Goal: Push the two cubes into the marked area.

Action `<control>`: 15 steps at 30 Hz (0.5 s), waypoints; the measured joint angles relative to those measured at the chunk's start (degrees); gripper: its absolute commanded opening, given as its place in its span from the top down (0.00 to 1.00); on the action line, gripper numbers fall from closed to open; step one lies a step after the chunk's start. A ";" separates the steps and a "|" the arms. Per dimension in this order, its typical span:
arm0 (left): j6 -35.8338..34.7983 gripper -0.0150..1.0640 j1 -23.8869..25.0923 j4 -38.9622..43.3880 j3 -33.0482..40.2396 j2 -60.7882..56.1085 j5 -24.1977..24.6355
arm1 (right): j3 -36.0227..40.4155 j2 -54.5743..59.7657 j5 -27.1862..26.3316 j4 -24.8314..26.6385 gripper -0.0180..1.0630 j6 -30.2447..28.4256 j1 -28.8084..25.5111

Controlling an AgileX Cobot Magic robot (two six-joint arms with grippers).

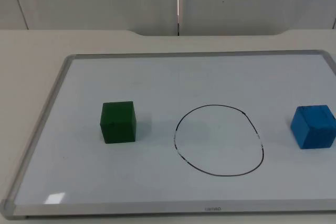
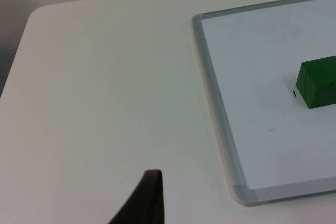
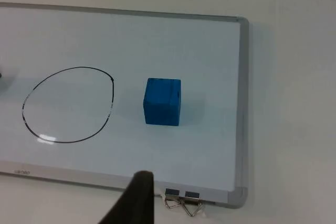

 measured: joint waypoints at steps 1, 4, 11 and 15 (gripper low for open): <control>0.00 0.01 0.00 0.00 0.00 0.00 0.00 | 0.00 0.00 0.00 0.00 0.01 0.00 0.00; 0.00 0.01 0.00 0.00 0.00 0.00 0.00 | 0.00 0.00 0.00 0.00 0.01 0.00 0.00; 0.00 0.01 0.00 0.00 0.00 0.00 0.00 | 0.00 0.00 0.00 -0.41 0.01 0.00 0.00; 0.00 0.01 0.00 0.00 0.00 0.00 0.00 | 0.00 0.00 0.00 -0.41 0.01 0.00 0.00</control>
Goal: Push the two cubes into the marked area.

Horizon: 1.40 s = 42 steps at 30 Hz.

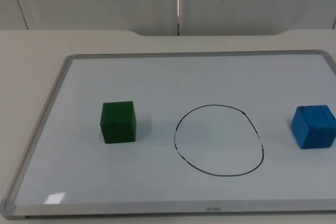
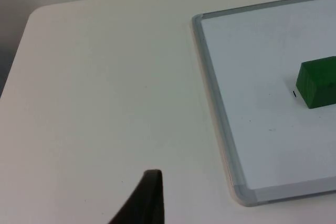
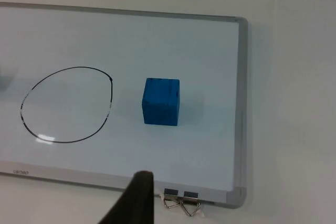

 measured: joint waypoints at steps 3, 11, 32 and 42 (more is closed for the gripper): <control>0.00 0.01 0.00 0.00 0.00 0.00 0.00 | 0.00 0.00 0.00 0.00 0.01 0.00 0.00; 0.00 0.01 0.00 0.00 0.00 0.00 0.00 | 0.00 0.00 0.00 0.00 0.01 0.00 0.00; 0.00 0.01 0.00 0.00 -4.82 3.91 -1.21 | 0.00 0.00 0.00 0.00 0.01 0.00 0.00; 0.00 0.01 0.00 -1.54 -5.17 6.01 -2.88 | 0.00 0.00 0.00 0.00 0.01 0.00 0.00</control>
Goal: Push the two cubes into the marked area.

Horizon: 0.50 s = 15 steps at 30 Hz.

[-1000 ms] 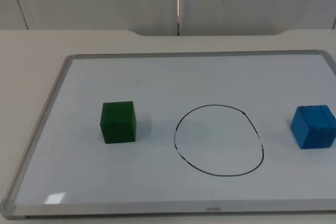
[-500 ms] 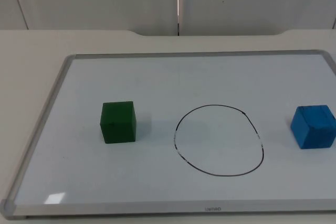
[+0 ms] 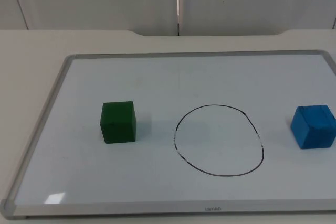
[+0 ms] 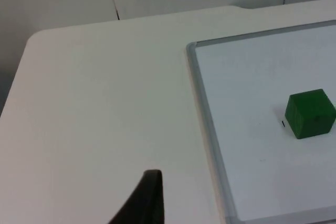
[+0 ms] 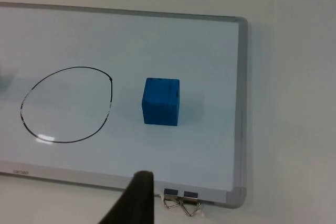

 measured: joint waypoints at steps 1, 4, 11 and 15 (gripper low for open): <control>0.00 0.01 0.00 -0.61 0.00 0.00 -0.96 | 0.00 0.00 0.00 0.00 0.01 0.08 0.00; 0.00 0.01 0.00 -1.15 0.00 0.21 -1.50 | 0.00 0.00 0.00 0.00 0.01 0.08 0.00; 0.03 0.05 0.00 -1.25 0.00 3.43 -3.02 | 0.00 0.00 0.00 0.00 0.01 0.08 0.00; 0.62 0.09 0.00 -2.62 0.00 6.92 -5.57 | 0.00 0.00 0.00 0.00 0.01 0.08 0.00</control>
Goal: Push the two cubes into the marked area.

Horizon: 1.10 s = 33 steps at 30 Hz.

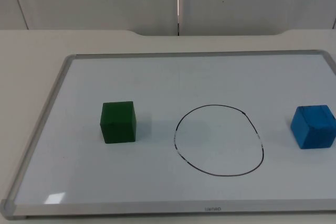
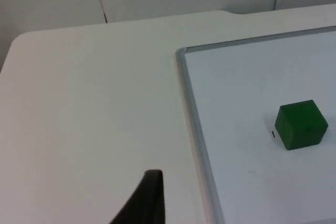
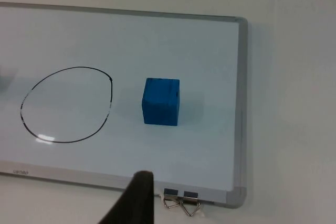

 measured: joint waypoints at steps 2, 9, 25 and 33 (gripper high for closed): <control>0.78 0.10 0.00 -1.27 0.00 1.71 -1.30 | 0.00 0.00 0.00 0.00 0.01 0.00 0.00; 8.40 0.16 0.00 -11.34 0.00 10.24 -6.02 | 0.00 0.00 0.00 0.00 0.01 0.00 0.00; 32.99 0.69 0.00 -37.54 0.00 29.15 -11.98 | 0.00 0.00 0.00 0.00 0.01 0.00 0.00; 52.10 0.70 0.00 -57.57 0.00 40.16 -15.58 | 0.00 0.00 0.00 0.00 0.01 0.00 0.00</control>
